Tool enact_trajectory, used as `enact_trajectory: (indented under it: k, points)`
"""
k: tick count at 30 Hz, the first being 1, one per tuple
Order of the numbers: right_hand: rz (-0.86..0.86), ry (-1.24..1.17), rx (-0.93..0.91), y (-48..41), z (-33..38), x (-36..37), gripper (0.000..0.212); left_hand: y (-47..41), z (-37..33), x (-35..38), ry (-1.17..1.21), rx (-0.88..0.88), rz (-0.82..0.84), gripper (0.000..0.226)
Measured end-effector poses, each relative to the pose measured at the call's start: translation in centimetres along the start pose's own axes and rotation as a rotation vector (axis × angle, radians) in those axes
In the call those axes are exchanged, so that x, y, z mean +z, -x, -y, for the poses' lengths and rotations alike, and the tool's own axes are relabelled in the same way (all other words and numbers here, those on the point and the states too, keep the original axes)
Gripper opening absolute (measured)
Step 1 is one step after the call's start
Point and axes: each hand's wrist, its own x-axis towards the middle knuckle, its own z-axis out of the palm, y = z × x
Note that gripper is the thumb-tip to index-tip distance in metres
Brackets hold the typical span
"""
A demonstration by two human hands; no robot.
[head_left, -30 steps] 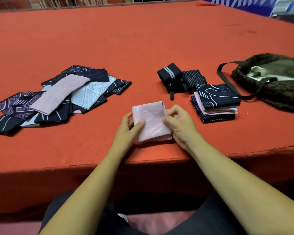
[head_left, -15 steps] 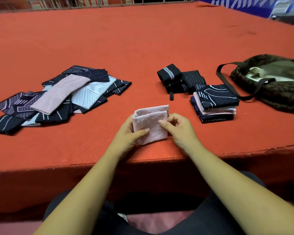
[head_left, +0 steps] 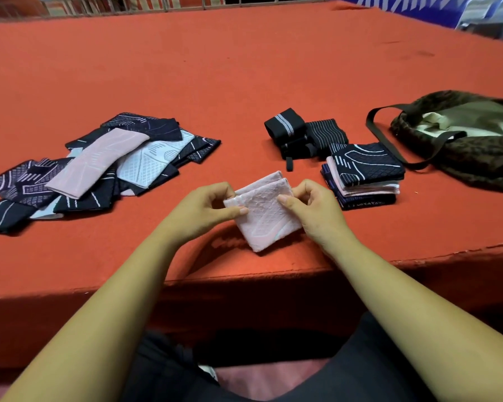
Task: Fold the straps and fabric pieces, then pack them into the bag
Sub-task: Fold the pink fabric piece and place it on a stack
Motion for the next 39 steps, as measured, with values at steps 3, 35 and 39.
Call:
enact_trajectory:
  k: [3, 35, 39]
  points:
    - [-0.052, 0.056, 0.030, 0.0, 0.0, -0.5, 0.023, -0.2, -0.4, 0.2, 0.025, -0.046, -0.031, 0.028]
    - [-0.427, 0.245, 0.077, -7.9, 1.9, -11.9, 0.020, -12.4, -9.3, 12.9, 0.592, -0.179, -0.307, 0.037]
    - [-0.418, 0.295, 0.160, -10.6, 1.4, -15.0, 0.030, -16.2, -10.3, 13.6, 0.554, -0.186, -0.233, 0.038]
